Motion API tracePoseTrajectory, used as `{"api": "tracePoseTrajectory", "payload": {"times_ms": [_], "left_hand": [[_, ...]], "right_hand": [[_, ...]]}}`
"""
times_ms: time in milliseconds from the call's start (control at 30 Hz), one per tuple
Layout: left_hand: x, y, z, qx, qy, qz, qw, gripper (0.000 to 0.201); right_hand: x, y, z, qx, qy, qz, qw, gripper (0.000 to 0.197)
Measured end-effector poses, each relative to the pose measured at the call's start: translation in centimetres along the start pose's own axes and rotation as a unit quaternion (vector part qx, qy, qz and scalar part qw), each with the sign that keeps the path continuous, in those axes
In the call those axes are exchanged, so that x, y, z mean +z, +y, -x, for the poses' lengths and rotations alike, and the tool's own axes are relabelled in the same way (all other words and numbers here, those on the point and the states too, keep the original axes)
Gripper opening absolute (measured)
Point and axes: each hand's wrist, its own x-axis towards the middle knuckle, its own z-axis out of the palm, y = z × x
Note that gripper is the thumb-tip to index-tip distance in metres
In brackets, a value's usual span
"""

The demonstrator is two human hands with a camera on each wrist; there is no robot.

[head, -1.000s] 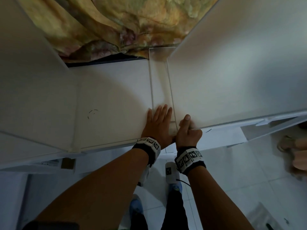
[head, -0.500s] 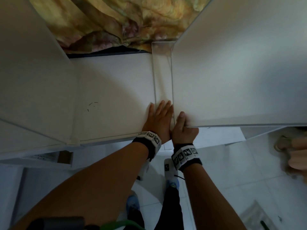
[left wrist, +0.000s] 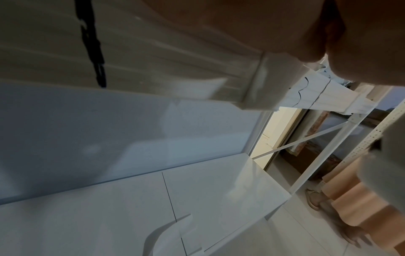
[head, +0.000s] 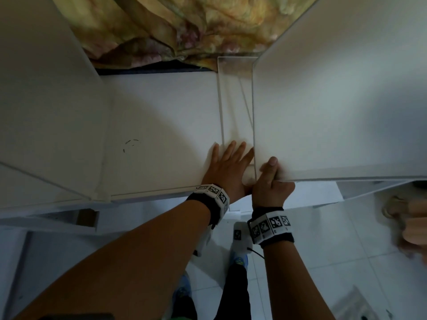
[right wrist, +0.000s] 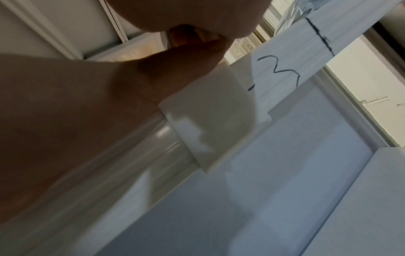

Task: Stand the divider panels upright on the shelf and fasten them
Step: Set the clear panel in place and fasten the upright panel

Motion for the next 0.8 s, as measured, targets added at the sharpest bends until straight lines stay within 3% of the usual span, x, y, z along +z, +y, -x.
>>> {"api": "tracePoseTrajectory", "payload": {"times_ms": [267, 667, 800], "left_hand": [[0.01, 0.22, 0.32, -0.005, -0.005, -0.016, 1.000, 0.091], [0.03, 0.24, 0.41, -0.020, -0.010, -0.002, 1.000, 0.102], [0.11, 0.27, 0.65, -0.014, 0.014, 0.012, 1.000, 0.100]], "right_hand": [[-0.18, 0.52, -0.02, -0.020, -0.014, 0.022, 0.999, 0.072], [-0.12, -0.13, 0.00, -0.034, 0.005, 0.064, 0.997, 0.032], [0.16, 0.07, 0.08, -0.030, 0.001, 0.057, 0.998, 0.042]]}}
